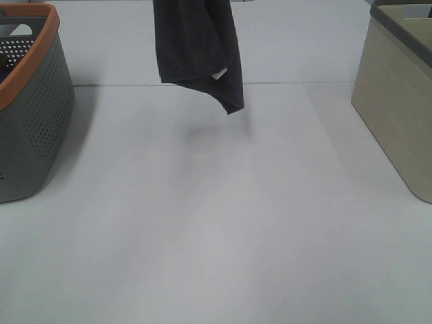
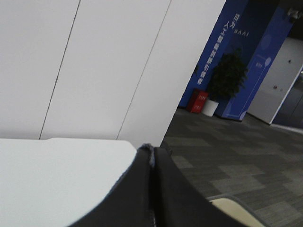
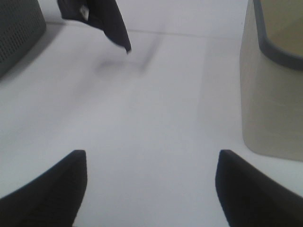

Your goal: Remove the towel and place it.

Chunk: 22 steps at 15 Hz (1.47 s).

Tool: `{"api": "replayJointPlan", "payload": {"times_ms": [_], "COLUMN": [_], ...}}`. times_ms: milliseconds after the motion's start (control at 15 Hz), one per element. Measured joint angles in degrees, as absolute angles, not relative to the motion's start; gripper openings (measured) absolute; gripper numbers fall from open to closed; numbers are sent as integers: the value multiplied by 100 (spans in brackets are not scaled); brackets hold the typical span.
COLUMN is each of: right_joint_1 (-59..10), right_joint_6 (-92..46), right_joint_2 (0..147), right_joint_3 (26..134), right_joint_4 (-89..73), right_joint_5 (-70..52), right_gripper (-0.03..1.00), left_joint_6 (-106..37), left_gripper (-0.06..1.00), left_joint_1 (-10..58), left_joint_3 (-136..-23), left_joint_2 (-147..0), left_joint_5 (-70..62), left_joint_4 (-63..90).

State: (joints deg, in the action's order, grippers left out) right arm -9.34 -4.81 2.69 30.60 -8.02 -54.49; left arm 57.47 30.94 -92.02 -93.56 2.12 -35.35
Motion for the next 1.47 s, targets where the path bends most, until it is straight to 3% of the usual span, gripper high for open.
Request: {"api": "replayJointPlan", "payload": {"times_ms": [600,1133,1467], "right_joint_1": [-934,-934,-1146], "right_joint_6": [-1994,-6824,-8841], "right_joint_2": [1914,4154,5833], "right_joint_3": [3100,2710,2641], "right_joint_4": [-2836,-6234,-8136], "right_joint_5": [-3994,-3701,-3163], "right_gripper": [75,68,68], "left_joint_6": [5397,5357,5357], "left_gripper": [0,0,0], "left_joint_1": [3369,3890,3988], "left_joint_3": [-8680,-8560,-8560], "left_joint_2": [-9769,-9780,-9941], "left_joint_5": [-97,-825,-997], "left_joint_4": [-3484,-3306,-3306]}}
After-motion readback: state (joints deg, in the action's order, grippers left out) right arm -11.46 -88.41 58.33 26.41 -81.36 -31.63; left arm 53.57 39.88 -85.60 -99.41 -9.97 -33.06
